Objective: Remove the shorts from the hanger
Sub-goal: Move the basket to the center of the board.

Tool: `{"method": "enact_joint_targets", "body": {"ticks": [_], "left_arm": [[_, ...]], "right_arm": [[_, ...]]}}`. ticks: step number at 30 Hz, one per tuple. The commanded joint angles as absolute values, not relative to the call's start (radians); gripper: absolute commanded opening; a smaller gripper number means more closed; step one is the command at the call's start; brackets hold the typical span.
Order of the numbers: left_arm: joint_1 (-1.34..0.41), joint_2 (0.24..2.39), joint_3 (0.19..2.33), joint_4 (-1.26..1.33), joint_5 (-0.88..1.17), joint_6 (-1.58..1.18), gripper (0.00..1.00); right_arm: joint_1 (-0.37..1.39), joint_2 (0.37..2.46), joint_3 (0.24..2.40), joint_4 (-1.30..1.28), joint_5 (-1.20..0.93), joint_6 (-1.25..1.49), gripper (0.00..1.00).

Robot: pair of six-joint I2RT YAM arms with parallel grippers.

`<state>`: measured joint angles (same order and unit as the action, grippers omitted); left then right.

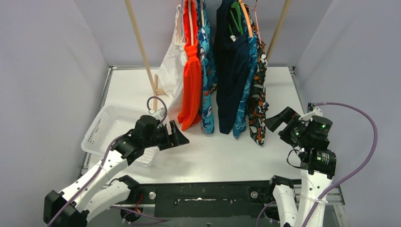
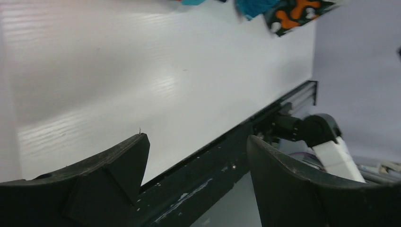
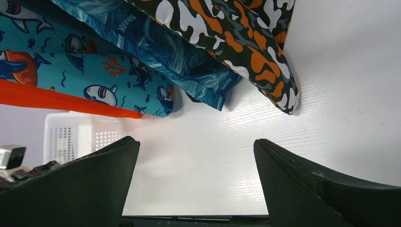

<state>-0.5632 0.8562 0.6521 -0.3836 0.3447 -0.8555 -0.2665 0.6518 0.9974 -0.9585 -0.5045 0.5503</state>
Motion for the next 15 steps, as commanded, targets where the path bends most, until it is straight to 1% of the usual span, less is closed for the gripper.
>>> {"method": "enact_joint_targets", "body": {"ticks": [1, 4, 7, 11, 15], "left_arm": [[-0.603, 0.912, 0.735, -0.564, 0.072, -0.814, 0.75], [-0.601, 0.894, 0.766, -0.668, -0.049, -0.798, 0.75], [-0.598, 0.834, 0.758, -0.672, -0.069, -0.787, 0.75], [-0.592, 0.785, 0.73, -0.637, -0.023, -0.787, 0.75], [-0.592, 0.794, 0.748, -0.667, -0.042, -0.792, 0.75]], "right_arm": [[-0.258, 0.658, 1.002, -0.933, -0.494, 0.54, 0.98], [-0.258, 0.679, 1.025, -0.97, -0.391, 0.521, 0.98], [-0.258, 0.705, 1.04, -0.971, -0.327, 0.509, 0.98], [-0.256, 0.743, 1.03, -0.938, -0.382, 0.501, 0.98], [-0.252, 0.768, 1.009, -0.908, -0.405, 0.493, 0.99]]}}
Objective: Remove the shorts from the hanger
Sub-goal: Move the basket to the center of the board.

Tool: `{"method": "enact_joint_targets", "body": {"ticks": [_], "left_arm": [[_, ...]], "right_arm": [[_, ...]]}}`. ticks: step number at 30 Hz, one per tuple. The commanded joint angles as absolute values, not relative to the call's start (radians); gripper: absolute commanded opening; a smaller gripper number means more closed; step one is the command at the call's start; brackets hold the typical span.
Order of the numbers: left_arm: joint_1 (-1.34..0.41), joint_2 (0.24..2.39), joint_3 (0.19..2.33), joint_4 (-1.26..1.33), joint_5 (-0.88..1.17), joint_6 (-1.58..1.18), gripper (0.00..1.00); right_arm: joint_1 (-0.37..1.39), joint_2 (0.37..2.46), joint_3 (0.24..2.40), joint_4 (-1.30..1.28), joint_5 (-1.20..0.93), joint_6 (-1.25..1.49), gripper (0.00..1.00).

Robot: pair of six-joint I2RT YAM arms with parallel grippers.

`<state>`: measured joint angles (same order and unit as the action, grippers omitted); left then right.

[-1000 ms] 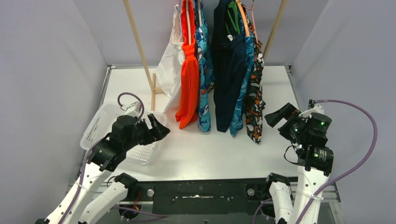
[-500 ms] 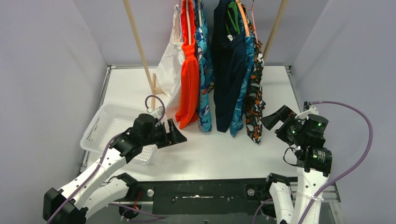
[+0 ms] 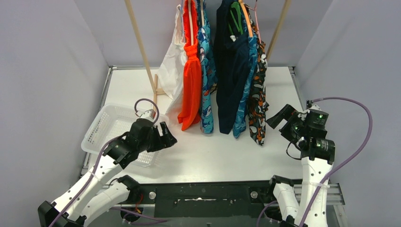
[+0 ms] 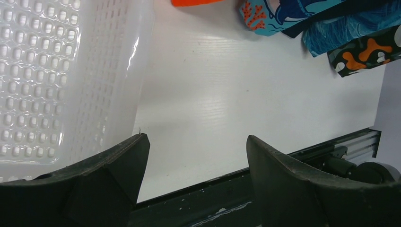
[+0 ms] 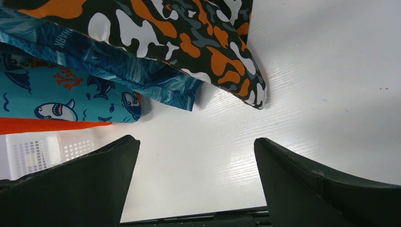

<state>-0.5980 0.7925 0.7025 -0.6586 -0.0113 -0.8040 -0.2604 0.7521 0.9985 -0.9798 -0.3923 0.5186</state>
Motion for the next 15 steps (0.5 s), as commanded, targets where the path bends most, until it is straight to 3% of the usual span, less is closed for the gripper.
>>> {"method": "enact_joint_targets", "body": {"ticks": [1, 6, 9, 12, 15], "left_arm": [[-0.592, 0.788, 0.74, -0.64, -0.017, -0.793, 0.75], [-0.597, 0.791, 0.686, -0.436, 0.256, -0.797, 0.75], [-0.6, 0.807, 0.666, -0.375, 0.314, -0.805, 0.75], [-0.599, 0.843, 0.682, -0.451, 0.244, -0.777, 0.75], [-0.589, 0.897, 0.718, -0.585, 0.024, -0.77, 0.75]], "right_arm": [[-0.252, 0.771, 1.001, -0.897, -0.404, 0.49, 0.99], [-0.246, 0.808, 0.97, -0.856, -0.427, 0.49, 0.98], [-0.243, 0.813, 0.97, -0.859, -0.391, 0.487, 0.98], [-0.244, 0.808, 0.97, -0.841, -0.359, 0.49, 0.98], [-0.243, 0.824, 0.983, -0.812, -0.385, 0.498, 0.98]]}}
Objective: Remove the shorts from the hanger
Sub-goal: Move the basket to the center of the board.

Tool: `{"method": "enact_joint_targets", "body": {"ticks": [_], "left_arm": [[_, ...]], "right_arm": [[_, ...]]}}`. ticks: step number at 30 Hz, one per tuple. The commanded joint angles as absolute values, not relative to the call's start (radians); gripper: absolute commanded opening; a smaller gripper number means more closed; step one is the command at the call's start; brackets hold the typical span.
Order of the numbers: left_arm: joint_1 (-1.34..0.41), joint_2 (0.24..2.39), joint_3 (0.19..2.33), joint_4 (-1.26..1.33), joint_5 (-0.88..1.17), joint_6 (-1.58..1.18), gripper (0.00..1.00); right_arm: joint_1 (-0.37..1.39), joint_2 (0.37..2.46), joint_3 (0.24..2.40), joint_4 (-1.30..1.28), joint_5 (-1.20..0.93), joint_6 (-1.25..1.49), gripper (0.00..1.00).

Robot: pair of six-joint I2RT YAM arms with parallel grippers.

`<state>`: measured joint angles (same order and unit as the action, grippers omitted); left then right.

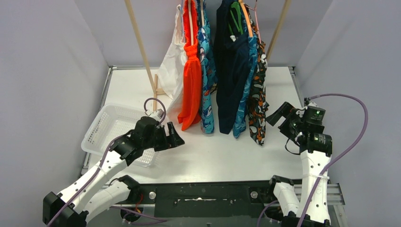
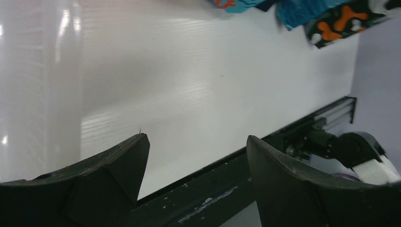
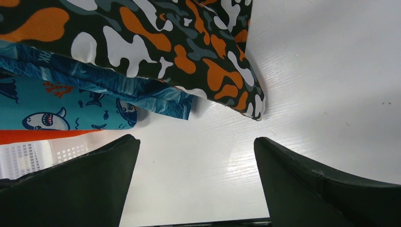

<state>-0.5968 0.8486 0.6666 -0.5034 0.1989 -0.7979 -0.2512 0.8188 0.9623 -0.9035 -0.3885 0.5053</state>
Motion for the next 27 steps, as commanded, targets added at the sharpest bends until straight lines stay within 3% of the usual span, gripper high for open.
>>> {"method": "enact_joint_targets", "body": {"ticks": [1, 8, 17, 27], "left_arm": [[-0.582, 0.911, 0.728, -0.622, -0.028, -0.773, 0.75], [-0.532, 0.895, 0.74, -0.613, -0.061, -0.754, 0.75], [-0.521, 0.852, 0.751, -0.497, 0.098, -0.735, 0.75], [-0.522, 0.793, 0.754, -0.41, 0.131, -0.736, 0.79]], "right_arm": [[-0.242, 0.833, 0.994, -0.803, -0.39, 0.503, 0.98], [-0.233, 0.9, 1.118, -0.79, -0.371, 0.488, 0.98], [-0.232, 0.928, 1.157, -0.841, -0.265, 0.425, 0.98], [-0.23, 0.879, 1.13, -0.721, -0.407, 0.414, 1.0]]}}
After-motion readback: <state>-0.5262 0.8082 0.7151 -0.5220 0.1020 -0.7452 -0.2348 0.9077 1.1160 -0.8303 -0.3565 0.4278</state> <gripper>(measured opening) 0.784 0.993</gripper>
